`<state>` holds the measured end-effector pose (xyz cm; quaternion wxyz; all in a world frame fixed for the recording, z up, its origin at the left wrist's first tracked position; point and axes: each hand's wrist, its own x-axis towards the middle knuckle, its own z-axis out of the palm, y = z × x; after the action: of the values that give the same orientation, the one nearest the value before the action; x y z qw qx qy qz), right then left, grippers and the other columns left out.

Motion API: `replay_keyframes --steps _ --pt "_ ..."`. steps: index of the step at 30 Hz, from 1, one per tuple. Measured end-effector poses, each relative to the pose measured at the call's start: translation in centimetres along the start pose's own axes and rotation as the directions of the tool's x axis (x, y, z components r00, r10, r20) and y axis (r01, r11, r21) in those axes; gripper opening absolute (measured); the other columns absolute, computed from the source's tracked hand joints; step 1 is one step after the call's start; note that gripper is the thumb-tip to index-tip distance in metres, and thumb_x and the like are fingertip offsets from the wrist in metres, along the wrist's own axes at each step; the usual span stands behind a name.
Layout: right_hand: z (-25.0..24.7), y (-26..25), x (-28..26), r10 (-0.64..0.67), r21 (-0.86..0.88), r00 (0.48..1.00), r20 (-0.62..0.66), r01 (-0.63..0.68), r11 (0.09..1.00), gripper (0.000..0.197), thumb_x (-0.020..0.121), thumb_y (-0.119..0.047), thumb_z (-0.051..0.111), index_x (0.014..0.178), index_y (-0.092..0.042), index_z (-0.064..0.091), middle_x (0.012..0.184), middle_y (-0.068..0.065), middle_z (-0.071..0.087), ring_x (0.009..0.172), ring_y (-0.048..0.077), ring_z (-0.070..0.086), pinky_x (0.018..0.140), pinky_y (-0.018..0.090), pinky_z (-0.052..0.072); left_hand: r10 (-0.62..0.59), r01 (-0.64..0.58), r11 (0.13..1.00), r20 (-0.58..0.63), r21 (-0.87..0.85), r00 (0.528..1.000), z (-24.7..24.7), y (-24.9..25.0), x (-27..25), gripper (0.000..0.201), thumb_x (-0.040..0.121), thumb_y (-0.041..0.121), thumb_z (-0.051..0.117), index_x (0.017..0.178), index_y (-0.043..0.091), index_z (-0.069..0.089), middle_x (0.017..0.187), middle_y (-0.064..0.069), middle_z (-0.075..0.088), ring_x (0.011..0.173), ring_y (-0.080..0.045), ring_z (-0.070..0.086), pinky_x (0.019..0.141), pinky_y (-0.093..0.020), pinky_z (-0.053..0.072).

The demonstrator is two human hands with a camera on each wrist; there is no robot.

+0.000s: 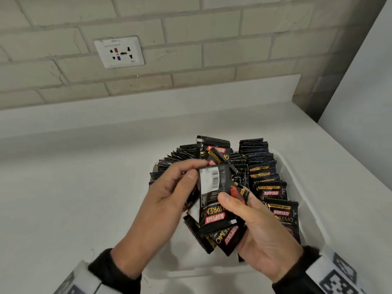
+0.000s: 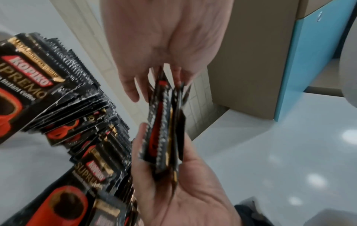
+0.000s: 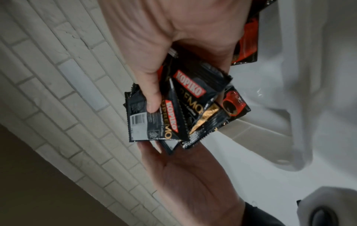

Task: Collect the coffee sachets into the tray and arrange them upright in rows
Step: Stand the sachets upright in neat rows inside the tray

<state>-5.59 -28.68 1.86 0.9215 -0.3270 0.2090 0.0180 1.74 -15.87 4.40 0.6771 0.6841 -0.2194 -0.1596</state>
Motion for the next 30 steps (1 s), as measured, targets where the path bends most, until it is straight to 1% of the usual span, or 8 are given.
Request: replay_keyframes --steps 4,8,11,15,18,21,26,30 --pt "-0.7 -1.4 0.1 -0.041 0.06 0.999 -0.027 0.043 0.997 0.037 0.062 -0.009 0.068 0.098 -0.01 0.069 0.099 0.015 0.071 0.077 0.027 0.07 0.068 0.041 0.057 0.072 -0.07 0.997 -0.192 0.018 0.979 -2.6 0.3 1.7 0.015 0.083 0.031 0.063 0.094 0.04 0.068 0.105 0.015 0.068 0.102 -0.005 0.063 0.085 -0.022 0.051" --pt "-1.9 -2.4 -0.2 -0.09 0.083 0.994 -0.062 0.095 0.992 0.057 0.048 -0.013 0.085 0.102 -0.011 0.07 0.102 0.016 0.07 0.084 0.032 0.07 0.063 0.046 0.057 -0.054 0.097 0.988 -0.32 0.122 0.946 -5.1 -1.7 4.0 0.016 0.097 0.025 0.044 0.107 0.029 0.056 0.117 0.011 0.058 0.117 -0.011 0.051 0.104 -0.031 0.037" --pt "-2.1 -3.3 -0.7 -0.15 0.115 0.986 -0.071 0.157 0.981 0.035 0.049 -0.014 0.082 0.084 -0.017 0.076 0.092 0.011 0.073 0.075 0.026 0.071 0.054 0.038 0.056 -0.132 0.207 0.944 -0.283 0.256 0.95 -5.0 -2.6 4.9 0.035 0.1 0.031 0.036 0.13 0.017 0.044 0.121 0.006 0.052 0.112 -0.009 0.048 0.091 -0.016 0.034" --pt "-2.5 -3.7 -1.0 -0.212 0.134 0.976 -0.051 0.217 0.967 0.071 0.012 -0.014 0.094 0.081 -0.016 0.077 0.09 0.012 0.073 0.073 0.027 0.071 0.052 0.038 0.055 -0.246 0.3 0.906 -0.205 0.298 0.947 -3.9 -2.6 5.3 0.045 0.099 0.04 0.029 0.137 0.015 0.035 0.103 0.014 0.05 0.084 0.008 0.047 0.057 0.003 0.036" --pt "-2.7 -3.8 -1.1 -0.243 0.147 0.969 -0.051 0.248 0.958 0.08 0.009 -0.013 0.094 0.086 -0.016 0.075 0.09 0.013 0.073 0.073 0.029 0.071 0.05 0.038 0.055 -0.293 0.335 0.892 -0.177 0.304 0.94 -3.6 -2.6 5.4 0.055 0.098 0.045 0.029 0.143 0.014 0.026 0.132 0.001 0.047 0.103 -0.005 0.053 0.076 -0.01 0.038" --pt "-2.9 -3.7 -0.9 -0.259 0.151 0.965 -0.043 0.263 0.953 0.088 0.01 -0.013 0.094 0.095 -0.016 0.072 0.092 0.012 0.073 0.073 0.028 0.071 0.05 0.038 0.055 -0.306 0.341 0.893 -0.16 0.294 0.938 -3.4 -2.9 5.4 0.059 0.097 0.047 0.029 0.146 0.015 0.022 0.141 -0.003 0.042 0.12 -0.014 0.047 0.091 -0.022 0.033" --pt "-2.8 -3.2 -0.7 -0.26 0.146 0.965 -0.044 0.264 0.953 0.09 0.01 -0.014 0.094 0.097 -0.02 0.072 0.092 0.011 0.073 0.074 0.027 0.071 0.052 0.038 0.055 -0.327 0.353 0.903 -0.141 0.245 0.934 -2.4 -3.4 5.5 0.054 0.098 0.045 0.029 0.144 0.017 0.024 0.125 0.002 0.049 0.088 0.006 0.051 0.058 0.0 0.039" --pt "-2.7 -3.1 -0.8 -0.237 0.14 0.97 -0.055 0.242 0.96 0.076 0.007 -0.016 0.094 0.081 -0.021 0.077 0.091 0.009 0.073 0.074 0.025 0.071 0.051 0.036 0.055 -0.323 0.35 0.909 -0.149 0.227 0.935 -2.1 -3.9 5.6 0.056 0.097 0.041 0.037 0.144 0.016 0.022 0.132 0.0 0.045 0.095 -0.002 0.052 0.066 -0.005 0.041"
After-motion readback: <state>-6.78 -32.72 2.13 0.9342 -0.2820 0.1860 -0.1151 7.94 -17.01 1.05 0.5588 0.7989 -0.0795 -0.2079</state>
